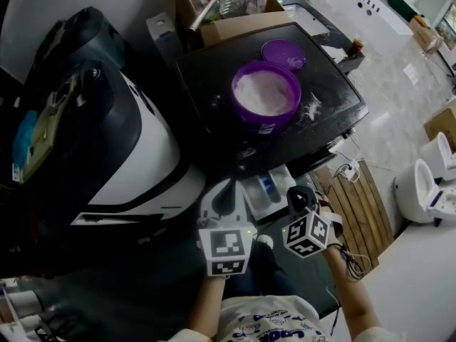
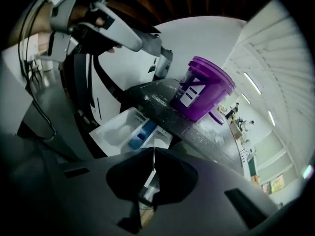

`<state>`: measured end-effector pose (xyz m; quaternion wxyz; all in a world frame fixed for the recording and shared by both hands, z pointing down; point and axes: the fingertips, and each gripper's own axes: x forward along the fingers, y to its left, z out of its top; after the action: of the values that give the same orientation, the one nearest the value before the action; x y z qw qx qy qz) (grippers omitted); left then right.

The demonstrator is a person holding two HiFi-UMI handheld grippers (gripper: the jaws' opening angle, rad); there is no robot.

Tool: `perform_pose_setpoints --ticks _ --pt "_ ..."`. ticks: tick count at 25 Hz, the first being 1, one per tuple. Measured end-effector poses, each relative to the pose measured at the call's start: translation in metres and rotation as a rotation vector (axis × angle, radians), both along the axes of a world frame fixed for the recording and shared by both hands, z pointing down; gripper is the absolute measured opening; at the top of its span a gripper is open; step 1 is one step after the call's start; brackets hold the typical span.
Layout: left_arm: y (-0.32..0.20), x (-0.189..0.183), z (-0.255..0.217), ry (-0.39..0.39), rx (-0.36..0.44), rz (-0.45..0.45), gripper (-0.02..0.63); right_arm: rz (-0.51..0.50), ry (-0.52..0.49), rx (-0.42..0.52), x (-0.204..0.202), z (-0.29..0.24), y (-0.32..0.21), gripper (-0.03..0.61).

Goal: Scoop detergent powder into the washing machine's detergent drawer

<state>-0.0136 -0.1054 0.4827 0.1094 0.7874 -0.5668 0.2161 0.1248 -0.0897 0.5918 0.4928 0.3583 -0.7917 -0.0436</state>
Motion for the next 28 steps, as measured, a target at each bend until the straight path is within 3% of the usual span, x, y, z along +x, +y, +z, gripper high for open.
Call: perform_pose_setpoints --ticks 5,10,28 --pt "0.002 -0.002 -0.001 0.002 0.0 -0.001 0.002 -0.121 0.184 0.111 -0.003 0.005 0.001 0.021" --pt "0.002 -0.005 -0.002 0.002 0.002 -0.007 0.002 -0.196 0.299 0.197 -0.005 0.007 0.002 0.021" --pt "0.006 -0.014 -0.004 0.017 0.007 -0.015 0.002 -0.248 0.393 0.288 -0.01 0.004 0.003 0.021"
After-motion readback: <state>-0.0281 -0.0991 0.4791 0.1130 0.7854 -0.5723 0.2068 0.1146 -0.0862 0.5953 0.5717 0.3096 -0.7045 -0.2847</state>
